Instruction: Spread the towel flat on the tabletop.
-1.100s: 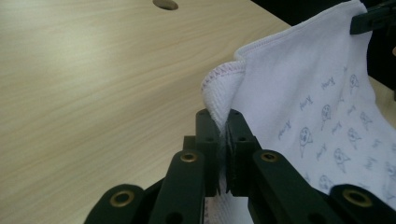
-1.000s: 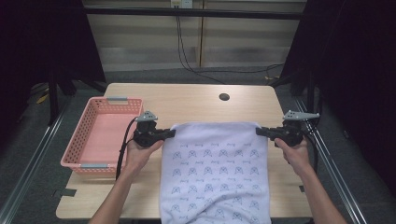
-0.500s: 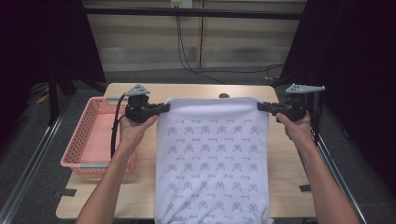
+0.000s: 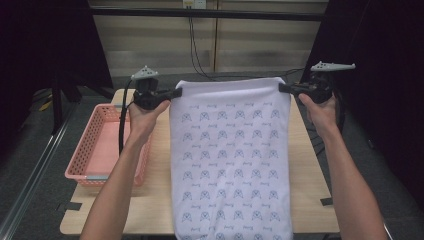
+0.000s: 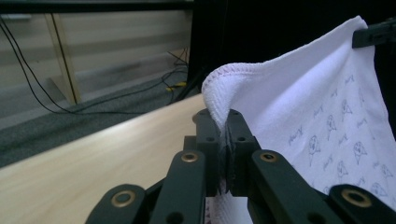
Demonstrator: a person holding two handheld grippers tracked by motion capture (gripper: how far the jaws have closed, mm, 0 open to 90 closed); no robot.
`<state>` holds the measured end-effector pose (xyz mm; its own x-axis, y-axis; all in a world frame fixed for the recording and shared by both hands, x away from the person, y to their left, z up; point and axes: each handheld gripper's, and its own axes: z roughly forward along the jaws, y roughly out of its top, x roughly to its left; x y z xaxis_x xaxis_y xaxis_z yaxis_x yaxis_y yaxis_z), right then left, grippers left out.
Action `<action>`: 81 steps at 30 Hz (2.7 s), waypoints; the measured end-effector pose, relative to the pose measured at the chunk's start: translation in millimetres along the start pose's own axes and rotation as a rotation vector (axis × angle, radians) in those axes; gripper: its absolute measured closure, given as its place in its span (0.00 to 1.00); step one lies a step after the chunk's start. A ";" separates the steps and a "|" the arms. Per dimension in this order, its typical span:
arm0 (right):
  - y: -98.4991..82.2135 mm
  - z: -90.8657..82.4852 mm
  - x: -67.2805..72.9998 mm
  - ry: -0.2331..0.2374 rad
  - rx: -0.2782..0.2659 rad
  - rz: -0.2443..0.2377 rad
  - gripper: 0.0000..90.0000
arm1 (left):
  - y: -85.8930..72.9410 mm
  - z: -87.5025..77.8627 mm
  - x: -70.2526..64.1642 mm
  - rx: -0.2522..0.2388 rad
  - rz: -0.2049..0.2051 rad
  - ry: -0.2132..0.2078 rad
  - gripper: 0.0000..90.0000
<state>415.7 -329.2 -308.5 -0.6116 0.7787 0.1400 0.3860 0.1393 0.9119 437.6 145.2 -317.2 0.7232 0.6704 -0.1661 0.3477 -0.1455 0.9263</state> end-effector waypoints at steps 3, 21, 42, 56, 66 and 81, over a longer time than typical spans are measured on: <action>16.7 -1.4 -1.6 -0.021 -0.021 -0.009 0.97 | 15.5 -3.1 0.0 -0.026 0.016 -0.009 0.96; -73.1 -38.7 46.1 0.138 0.048 -0.023 0.97 | -68.8 -43.8 -58.5 0.070 0.048 -0.114 0.96; -229.1 -57.6 113.2 0.239 0.484 0.025 0.97 | -224.3 -60.0 -116.7 0.429 -0.035 -0.198 0.94; -235.9 -43.1 103.2 0.193 0.521 0.033 0.97 | -216.9 -24.9 -97.7 0.500 0.059 -0.093 0.96; -229.9 -28.9 93.1 0.117 0.481 0.022 0.97 | -202.5 9.6 -64.7 0.470 -0.006 -0.054 0.96; -216.2 2.6 52.0 0.028 0.417 0.045 0.98 | -191.6 42.0 -35.5 0.417 -0.079 -0.010 0.96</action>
<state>302.1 -317.3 -499.4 -0.6046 0.7731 0.1916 0.6553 0.3460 0.6715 370.4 118.7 -503.0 0.6900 0.6842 -0.2360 0.6121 -0.3776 0.6948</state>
